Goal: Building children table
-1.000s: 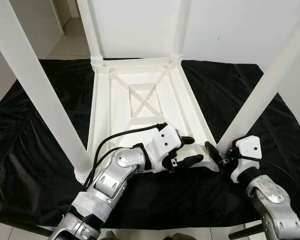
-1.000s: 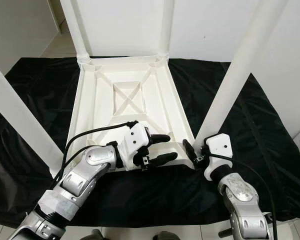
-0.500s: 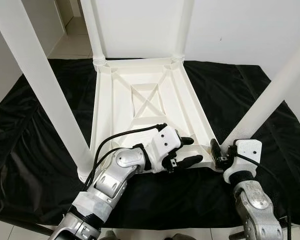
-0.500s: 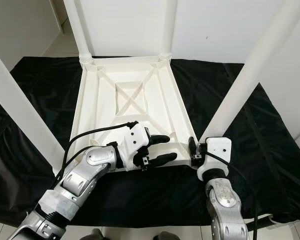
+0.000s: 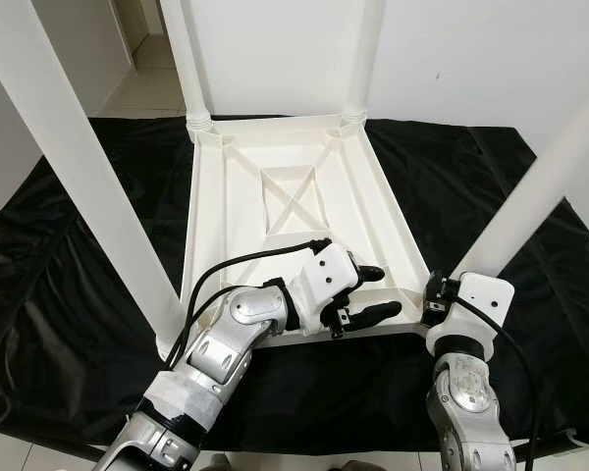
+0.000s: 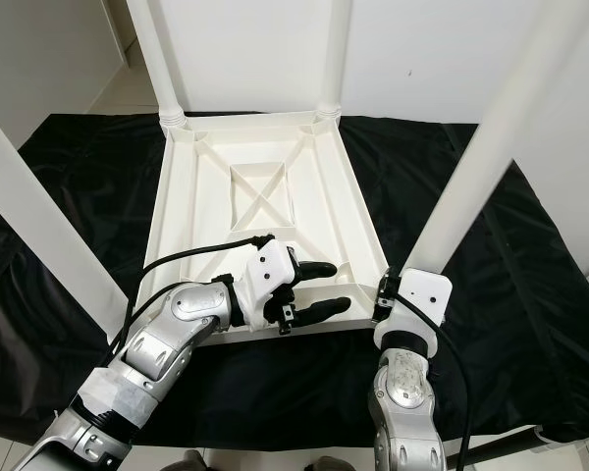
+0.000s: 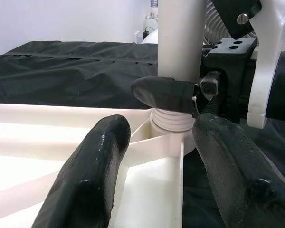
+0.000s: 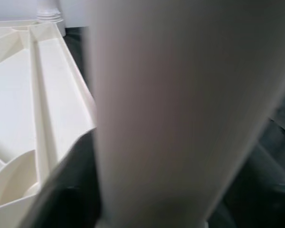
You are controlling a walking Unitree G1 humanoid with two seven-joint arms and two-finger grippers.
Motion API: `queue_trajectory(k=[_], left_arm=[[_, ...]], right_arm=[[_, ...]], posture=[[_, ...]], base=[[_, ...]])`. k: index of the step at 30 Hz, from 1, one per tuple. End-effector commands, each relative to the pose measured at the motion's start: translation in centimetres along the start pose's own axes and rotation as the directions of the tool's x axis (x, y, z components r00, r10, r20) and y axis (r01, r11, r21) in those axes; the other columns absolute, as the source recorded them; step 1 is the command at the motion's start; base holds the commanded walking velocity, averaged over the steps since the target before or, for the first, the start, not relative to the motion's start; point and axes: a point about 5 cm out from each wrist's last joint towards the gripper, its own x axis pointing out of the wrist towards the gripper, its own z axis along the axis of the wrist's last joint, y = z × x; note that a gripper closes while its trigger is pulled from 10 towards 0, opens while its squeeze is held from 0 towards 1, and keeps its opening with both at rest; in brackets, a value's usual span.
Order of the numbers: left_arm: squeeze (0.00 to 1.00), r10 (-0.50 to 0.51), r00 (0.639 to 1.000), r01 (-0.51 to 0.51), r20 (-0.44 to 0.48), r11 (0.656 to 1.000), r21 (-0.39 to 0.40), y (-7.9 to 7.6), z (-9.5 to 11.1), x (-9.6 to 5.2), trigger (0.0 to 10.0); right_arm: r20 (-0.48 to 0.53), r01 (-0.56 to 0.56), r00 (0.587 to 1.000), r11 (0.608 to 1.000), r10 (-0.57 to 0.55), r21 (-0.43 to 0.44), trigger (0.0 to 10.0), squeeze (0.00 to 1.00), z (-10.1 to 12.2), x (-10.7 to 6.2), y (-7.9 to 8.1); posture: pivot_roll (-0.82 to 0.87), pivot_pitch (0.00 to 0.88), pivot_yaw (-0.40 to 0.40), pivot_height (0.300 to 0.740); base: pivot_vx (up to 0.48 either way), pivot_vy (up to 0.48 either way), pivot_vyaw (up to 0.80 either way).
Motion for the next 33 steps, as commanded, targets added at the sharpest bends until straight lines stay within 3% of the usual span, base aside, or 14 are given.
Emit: queue_trajectory(k=[1,9,11,15,18,22,24,27,28,29,30,31,32,33], left_arm=[[0.00,-0.018,1.000,0.019,-0.017,1.000,0.007,-0.1,-0.2,0.0,10.0],[0.00,-0.010,1.000,0.010,-0.016,1.000,0.006,0.0,-0.2,-0.1,10.0],[0.00,-0.006,1.000,0.007,-0.018,1.000,0.007,0.0,-0.3,-0.1,10.0],[0.00,-0.005,1.000,0.005,-0.018,1.000,0.007,0.0,-0.3,-0.1,10.0],[0.00,-0.006,1.000,0.006,-0.018,1.000,0.010,0.1,-0.2,-0.1,10.0],[0.00,-0.006,1.000,0.007,-0.019,1.000,0.011,0.1,-0.2,-0.1,10.0],[0.00,-0.006,1.000,0.006,-0.016,1.000,0.013,0.2,-0.2,0.0,10.0],[0.00,-0.006,1.000,0.006,-0.015,1.000,0.014,0.2,-0.1,0.1,10.0],[0.00,-0.008,1.000,0.008,-0.013,1.000,0.015,0.2,-0.1,0.2,10.0],[0.00,-0.008,1.000,0.008,-0.013,1.000,0.015,0.2,-0.1,0.2,10.0],[0.00,-0.011,1.000,0.011,-0.012,1.000,0.016,0.2,-0.1,0.2,10.0],[0.00,-0.011,1.000,0.011,-0.012,1.000,0.016,0.2,-0.1,0.2,10.0],[0.00,-0.014,1.000,0.014,-0.013,1.000,0.016,0.1,-0.2,0.2,10.0],[0.00,-0.016,1.000,0.016,-0.015,1.000,0.015,0.1,-0.3,0.2,10.0]], right_arm=[[-0.039,0.014,0.999,0.999,-0.013,0.042,10.0,1.00,-0.4,-0.5,0.4],[-0.007,-0.050,0.999,0.997,0.050,0.057,10.0,1.00,0.0,-0.5,0.7],[0.021,-0.149,0.989,0.989,0.149,0.022,10.0,0.00,0.0,-0.4,0.2],[0.033,-0.217,0.976,0.976,0.217,-0.005,10.0,0.00,0.0,-0.3,-0.2],[0.036,-0.403,0.913,0.913,0.406,-0.066,10.0,0.00,0.1,0.5,-1.3],[0.031,-0.442,0.894,0.893,0.446,-0.088,10.0,0.00,0.1,0.9,-1.8],[0.008,-0.511,0.856,0.851,0.516,-0.123,10.0,0.00,-0.2,1.3,-2.0],[-0.005,-0.551,0.831,0.823,0.556,-0.137,10.0,0.00,-0.3,1.6,-2.1],[-0.019,-0.589,0.805,0.793,0.593,-0.155,10.0,0.00,-0.5,1.8,-2.0],[-0.019,-0.589,0.805,0.793,0.593,-0.155,10.0,0.00,-0.5,1.8,-2.0],[-0.032,-0.619,0.782,0.769,0.623,-0.157,8.0,0.00,-0.6,2.0,-1.9],[-0.032,-0.619,0.782,0.769,0.623,-0.157,8.0,0.00,-0.6,2.0,-1.9],[-0.039,-0.641,0.764,0.749,0.644,-0.171,6.6,0.00,-0.7,2.1,-1.8],[-0.043,-0.659,0.747,0.732,0.663,-0.170,4.5,0.00,-0.8,2.3,-1.6]], posture=[[-0.10,0.016,0.026,0.740],[-0.09,0.016,0.022,0.740],[-0.09,0.016,0.021,0.740],[-0.09,0.017,0.022,0.740],[-0.10,0.013,0.025,0.740],[-0.10,0.013,0.025,0.740],[-0.10,0.005,0.025,0.740],[-0.10,0.000,0.025,0.740],[-0.10,0.000,0.024,0.740],[-0.10,0.000,0.024,0.740],[-0.09,0.000,0.023,0.740],[-0.09,0.000,0.023,0.740],[-0.09,0.000,0.024,0.740],[-0.09,0.000,0.024,0.740]], base=[[0.000,0.000,0.00],[0.000,0.000,0.00],[0.000,0.000,0.00],[0.000,0.000,0.00],[0.000,0.000,0.00],[0.000,0.000,0.00],[0.000,0.000,0.00],[0.000,0.000,0.00],[0.000,0.000,0.00],[0.000,0.000,0.00],[0.000,0.000,0.00],[0.000,0.000,0.00],[0.000,0.000,0.00],[0.000,0.000,0.00]])
